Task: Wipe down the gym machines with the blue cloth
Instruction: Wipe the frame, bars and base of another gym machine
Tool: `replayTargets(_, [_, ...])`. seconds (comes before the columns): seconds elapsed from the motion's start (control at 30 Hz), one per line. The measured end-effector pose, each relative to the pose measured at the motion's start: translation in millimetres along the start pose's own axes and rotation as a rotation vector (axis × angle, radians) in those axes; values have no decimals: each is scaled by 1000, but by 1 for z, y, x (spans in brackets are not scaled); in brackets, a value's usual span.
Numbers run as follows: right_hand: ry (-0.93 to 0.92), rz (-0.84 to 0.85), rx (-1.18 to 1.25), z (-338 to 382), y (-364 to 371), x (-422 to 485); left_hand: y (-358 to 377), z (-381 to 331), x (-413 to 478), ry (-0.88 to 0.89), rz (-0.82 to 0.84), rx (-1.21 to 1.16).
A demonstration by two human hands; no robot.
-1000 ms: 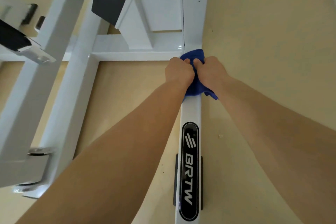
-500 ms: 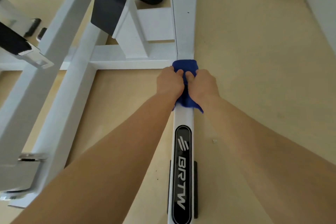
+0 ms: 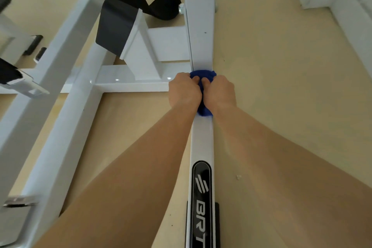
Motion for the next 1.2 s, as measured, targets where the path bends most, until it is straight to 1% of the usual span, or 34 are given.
replayTargets(0.13, [27, -18, -30, 0, -1, 1, -5, 0, 3, -19, 7, 60])
replayTargets(0.27, [44, 5, -15, 1, -5, -4, -11, -6, -1, -9, 81, 83])
replayTargets(0.4, [-14, 49, -66, -8, -7, -28, -14, 2, -29, 66, 161, 39])
replayTargets(0.53, [-69, 107, -85, -28, -12, -70, -18, 21, -74, 84, 199, 48])
replayTargets(0.67, [-41, 122, -159, -45, -19, -100, -29, 28, -102, 137, 218, 124])
replayTargets(0.73, [-32, 104, -131, -36, -32, -101, -41, 20, -101, 158, 209, 95])
replayTargets(0.8, [-42, 72, 19, -15, -52, -95, -60, 0, -93, 188, 146, 10])
replayTargets(0.87, [-90, 33, 182, 17, -77, -90, -83, -31, -83, 231, 51, -73])
replayTargets(0.97, [-215, -118, 352, 79, -122, -90, -125, -89, -73, 348, -145, -162])
replayTargets(1.03, [-331, -233, 424, 119, -151, -95, -152, -129, -68, 425, -281, -239])
replayTargets(1.1, [-434, -314, 444, 158, -174, -100, -177, -166, -62, 460, -398, -291])
replayTargets(1.2, [-493, -415, 465, 208, -201, -100, -207, -213, -50, 483, -519, -373])
Point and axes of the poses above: each hand's wrist, its own x-axis towards the middle knuckle, its own y-axis out of the palm, z = x × y, the point moved 6 cm from there along x, towards the middle knuckle, and after that the axes turned 5 degrees about y, right-handed, at the moved point
